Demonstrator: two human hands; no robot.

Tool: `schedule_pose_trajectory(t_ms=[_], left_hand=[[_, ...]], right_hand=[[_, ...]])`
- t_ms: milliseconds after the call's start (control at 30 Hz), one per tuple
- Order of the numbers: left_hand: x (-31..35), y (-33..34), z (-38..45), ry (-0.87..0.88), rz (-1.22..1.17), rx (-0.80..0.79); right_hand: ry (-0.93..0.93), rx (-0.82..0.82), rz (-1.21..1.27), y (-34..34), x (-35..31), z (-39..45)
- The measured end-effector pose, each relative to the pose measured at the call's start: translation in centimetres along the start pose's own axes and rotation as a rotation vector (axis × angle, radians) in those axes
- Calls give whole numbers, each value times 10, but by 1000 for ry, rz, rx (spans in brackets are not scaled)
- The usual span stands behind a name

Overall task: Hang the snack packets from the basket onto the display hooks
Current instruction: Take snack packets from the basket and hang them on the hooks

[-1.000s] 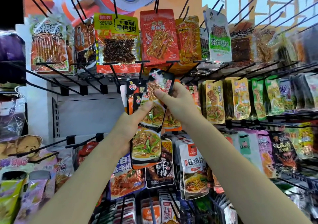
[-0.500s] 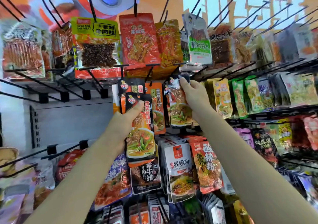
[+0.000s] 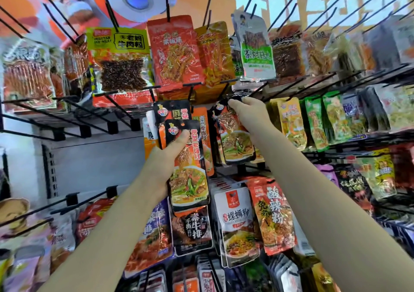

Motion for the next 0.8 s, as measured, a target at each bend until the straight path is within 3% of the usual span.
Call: schedule_pose_trajectory(t_ms=[133,267,300,400,467,667,800], left_hand=[[3,3,-5,30,36,-15],[3,3,-7,51,16,27],[4,4,-7,58,7,48],[7,11,-8,33,-34,80],[7,16,-6,-14,-45,64],[1,8,-1,-17,-26,94],[-7,-4,1,5,34,143]], right_hand=[[-101,6,-193,1,8,7],[-413,152,-340,-4,-2,-11],[-440,68,-313,2,-6,-20],[-334,-429,-263,34,-4,-50],[-297,-587,-294,47,1,-66],[-287,-408,-87,38,8,-54],[-107,-256,85,23,19,-38]])
Point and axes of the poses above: each hand's wrist, its own z-axis towards the middle knuckle, its own y-axis out of the palm, x = y × z, the point moved 5 cm from there along z, towards the middle knuckle, and after that the axes turned 9 degrees about -y, right-handed, at the moved point
